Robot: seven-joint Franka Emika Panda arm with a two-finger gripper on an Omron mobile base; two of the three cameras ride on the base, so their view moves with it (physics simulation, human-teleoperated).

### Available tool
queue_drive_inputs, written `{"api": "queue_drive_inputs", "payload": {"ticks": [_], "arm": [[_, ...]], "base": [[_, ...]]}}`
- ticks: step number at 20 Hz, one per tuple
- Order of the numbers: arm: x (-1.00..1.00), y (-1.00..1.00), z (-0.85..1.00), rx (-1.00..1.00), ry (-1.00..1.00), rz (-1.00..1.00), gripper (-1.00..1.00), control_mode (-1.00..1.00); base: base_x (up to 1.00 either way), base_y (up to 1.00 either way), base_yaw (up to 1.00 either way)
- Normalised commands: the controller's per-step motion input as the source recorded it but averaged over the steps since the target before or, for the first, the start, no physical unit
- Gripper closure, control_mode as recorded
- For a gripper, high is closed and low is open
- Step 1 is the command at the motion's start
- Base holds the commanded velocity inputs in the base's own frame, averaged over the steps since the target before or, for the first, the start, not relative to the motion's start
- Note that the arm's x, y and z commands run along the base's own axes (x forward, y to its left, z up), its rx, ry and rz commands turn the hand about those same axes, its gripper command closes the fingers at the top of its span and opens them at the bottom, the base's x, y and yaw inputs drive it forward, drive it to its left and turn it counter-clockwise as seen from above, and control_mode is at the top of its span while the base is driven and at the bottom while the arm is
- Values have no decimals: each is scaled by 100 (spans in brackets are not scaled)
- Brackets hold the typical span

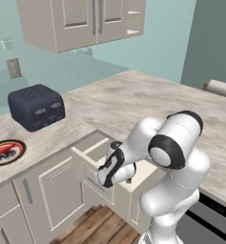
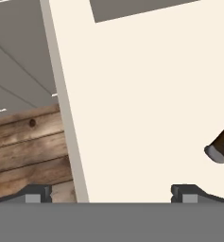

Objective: Pick up the knife from the drawer and place it on the cutting board. Then place the meat from the plate to the cutting board.

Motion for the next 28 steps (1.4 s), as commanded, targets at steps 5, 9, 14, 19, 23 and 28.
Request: {"api": "queue_drive_inputs", "payload": {"ticks": [5, 9, 14, 19, 23, 28], "arm": [[-47, 99, -29, 0, 0, 0, -100, -100], [-52, 100, -32, 0, 0, 0, -100, -100], [-37, 100, -30, -2, 0, 0, -100, -100], [-5, 55, -10, -1, 0, -4, -100, -100], [-18, -2, 54, 0, -2, -20, -100, -100], [-17, 0, 99, -2, 0, -28, -100, -100]], "base": [[0, 0, 0], [0, 0, 0], [0, 0, 0], [0, 0, 0], [0, 0, 0], [0, 0, 0]]}}
